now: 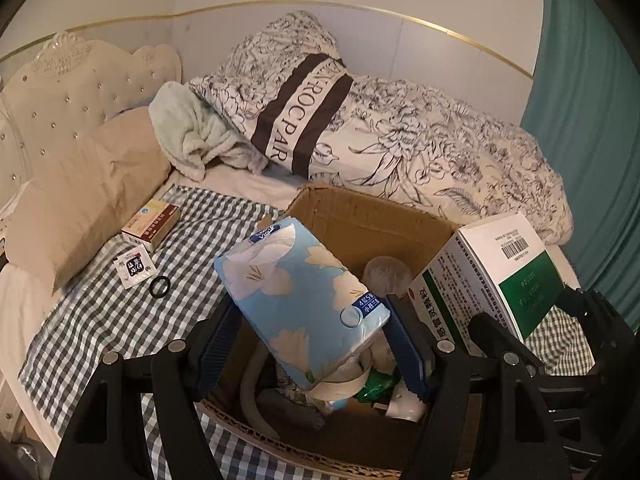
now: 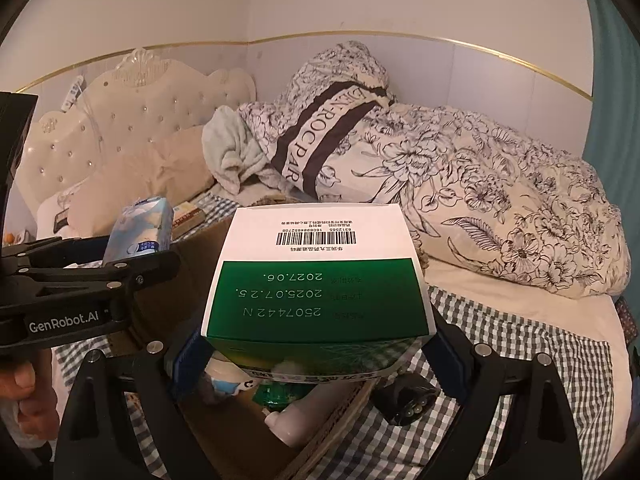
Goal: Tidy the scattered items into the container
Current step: 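Lift the medicine box and tissue pack and carry both over the cardboard box, then open the right tool to drop the medicine box while the left tool releases the tissue pack into the box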
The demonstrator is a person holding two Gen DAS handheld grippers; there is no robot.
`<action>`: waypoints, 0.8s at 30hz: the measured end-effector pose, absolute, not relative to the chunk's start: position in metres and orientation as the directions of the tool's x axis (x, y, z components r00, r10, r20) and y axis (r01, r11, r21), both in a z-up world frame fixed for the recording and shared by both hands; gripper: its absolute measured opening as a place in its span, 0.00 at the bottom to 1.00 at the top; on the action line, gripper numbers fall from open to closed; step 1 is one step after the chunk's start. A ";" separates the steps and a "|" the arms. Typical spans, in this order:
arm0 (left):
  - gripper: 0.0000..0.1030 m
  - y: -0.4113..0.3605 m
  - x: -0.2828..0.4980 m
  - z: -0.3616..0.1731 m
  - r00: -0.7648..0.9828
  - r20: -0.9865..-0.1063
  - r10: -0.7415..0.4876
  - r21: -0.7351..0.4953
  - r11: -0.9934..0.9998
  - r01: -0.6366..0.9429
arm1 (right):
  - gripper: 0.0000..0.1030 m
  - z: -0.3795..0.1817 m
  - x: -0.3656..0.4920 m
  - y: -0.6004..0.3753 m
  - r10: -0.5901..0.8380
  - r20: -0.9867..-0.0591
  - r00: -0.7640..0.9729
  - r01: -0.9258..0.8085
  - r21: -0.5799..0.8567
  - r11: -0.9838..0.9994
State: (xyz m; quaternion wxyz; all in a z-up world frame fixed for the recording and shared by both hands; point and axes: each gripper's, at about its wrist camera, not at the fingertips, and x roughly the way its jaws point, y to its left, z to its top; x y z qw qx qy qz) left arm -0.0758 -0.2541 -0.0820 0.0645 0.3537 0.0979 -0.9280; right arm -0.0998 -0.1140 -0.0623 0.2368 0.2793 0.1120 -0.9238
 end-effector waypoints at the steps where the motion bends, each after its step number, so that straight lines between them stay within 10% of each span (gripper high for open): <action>1: 0.71 -0.255 -0.077 -0.085 -0.737 -0.674 -0.051 -0.135 -0.972 0.191 | 0.90 -0.064 -0.101 -0.115 -0.372 -0.565 -0.736 0.500 -0.084 -0.862; 24: 0.76 -0.268 -0.089 -0.100 -0.716 -0.696 -0.051 -0.173 -0.956 0.236 | 0.98 -0.079 -0.100 -0.141 -0.367 -0.549 -0.751 0.543 -0.197 -0.816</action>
